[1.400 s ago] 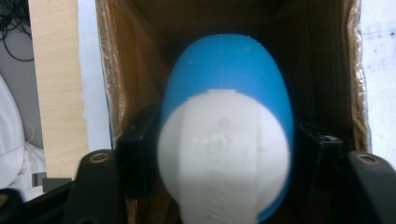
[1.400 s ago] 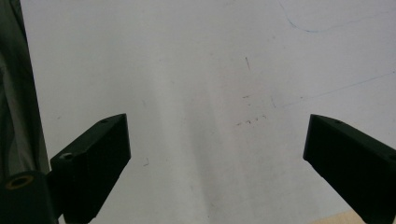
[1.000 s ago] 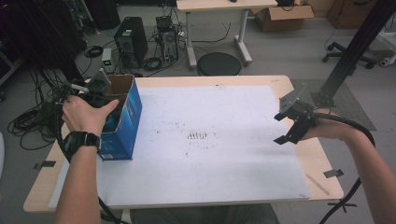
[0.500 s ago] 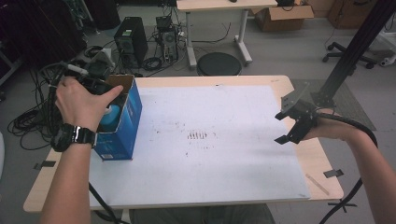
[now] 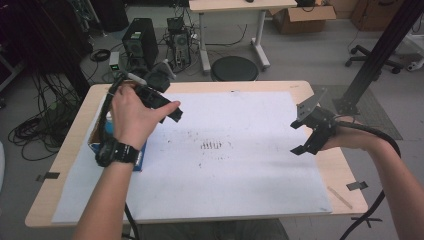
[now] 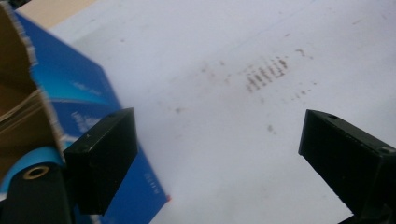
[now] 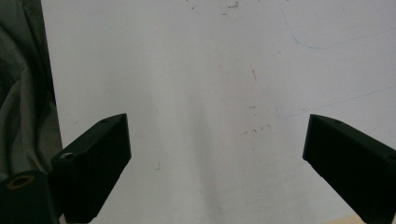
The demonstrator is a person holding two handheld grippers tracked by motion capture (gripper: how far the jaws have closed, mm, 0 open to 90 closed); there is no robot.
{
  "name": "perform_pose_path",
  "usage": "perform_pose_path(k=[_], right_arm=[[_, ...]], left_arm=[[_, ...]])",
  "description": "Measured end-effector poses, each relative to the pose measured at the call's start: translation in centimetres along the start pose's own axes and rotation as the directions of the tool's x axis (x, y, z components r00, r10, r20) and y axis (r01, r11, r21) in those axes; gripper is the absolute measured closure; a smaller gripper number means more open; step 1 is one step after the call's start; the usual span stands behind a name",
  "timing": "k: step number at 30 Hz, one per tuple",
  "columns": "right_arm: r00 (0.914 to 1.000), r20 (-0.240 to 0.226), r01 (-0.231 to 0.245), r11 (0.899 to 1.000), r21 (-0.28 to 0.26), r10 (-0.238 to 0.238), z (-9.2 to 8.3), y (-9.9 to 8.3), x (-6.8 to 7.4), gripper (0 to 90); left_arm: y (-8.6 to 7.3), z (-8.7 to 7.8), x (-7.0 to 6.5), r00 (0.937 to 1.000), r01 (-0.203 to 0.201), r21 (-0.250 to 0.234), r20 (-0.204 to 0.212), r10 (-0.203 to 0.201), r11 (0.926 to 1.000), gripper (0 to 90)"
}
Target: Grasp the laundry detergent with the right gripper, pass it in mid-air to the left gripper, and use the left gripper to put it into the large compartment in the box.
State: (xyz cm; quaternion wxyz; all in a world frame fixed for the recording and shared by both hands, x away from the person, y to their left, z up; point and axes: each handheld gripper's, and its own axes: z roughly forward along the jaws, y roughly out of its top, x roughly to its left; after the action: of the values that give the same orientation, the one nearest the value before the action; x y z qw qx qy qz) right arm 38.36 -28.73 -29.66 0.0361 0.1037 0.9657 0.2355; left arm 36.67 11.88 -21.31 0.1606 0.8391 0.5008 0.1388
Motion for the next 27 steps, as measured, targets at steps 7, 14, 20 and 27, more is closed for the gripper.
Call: perform_pose_path(k=[7, 14, 20, 27], right_arm=[[1.0, -0.004, -0.002, 1.0, -0.003, 0.002, 0.0, -0.2, -0.1, 7.4], [0.9999, -0.01, -0.01, 1.0, 0.005, 0.01, 0.3, -0.7, -0.2, 7.1], [0.9997, -0.017, -0.017, 1.0, 0.011, 0.017, 0.6, -0.8, -0.3, 7.1], [0.9996, -0.017, -0.02, 1.0, 0.011, 0.021, 0.6, -0.8, -0.2, 7.1]], left_arm=[[0.6, 1.9, -2.4, 0.9989, -0.042, 0.01, 0.019, 0.042, 0.9991, 5.6], [0.6, 3.2, -3.8, 0.9969, -0.074, 0.028, 0.029, 0.073, 0.9969, 4.8], [0.6, 3.6, -4.1, 0.9955, -0.085, 0.031, 0.046, 0.083, 0.9959, 4.7], [0.6, 3.7, -4.1, 0.9952, -0.086, 0.034, 0.049, 0.085, 0.9957, 4.6]])
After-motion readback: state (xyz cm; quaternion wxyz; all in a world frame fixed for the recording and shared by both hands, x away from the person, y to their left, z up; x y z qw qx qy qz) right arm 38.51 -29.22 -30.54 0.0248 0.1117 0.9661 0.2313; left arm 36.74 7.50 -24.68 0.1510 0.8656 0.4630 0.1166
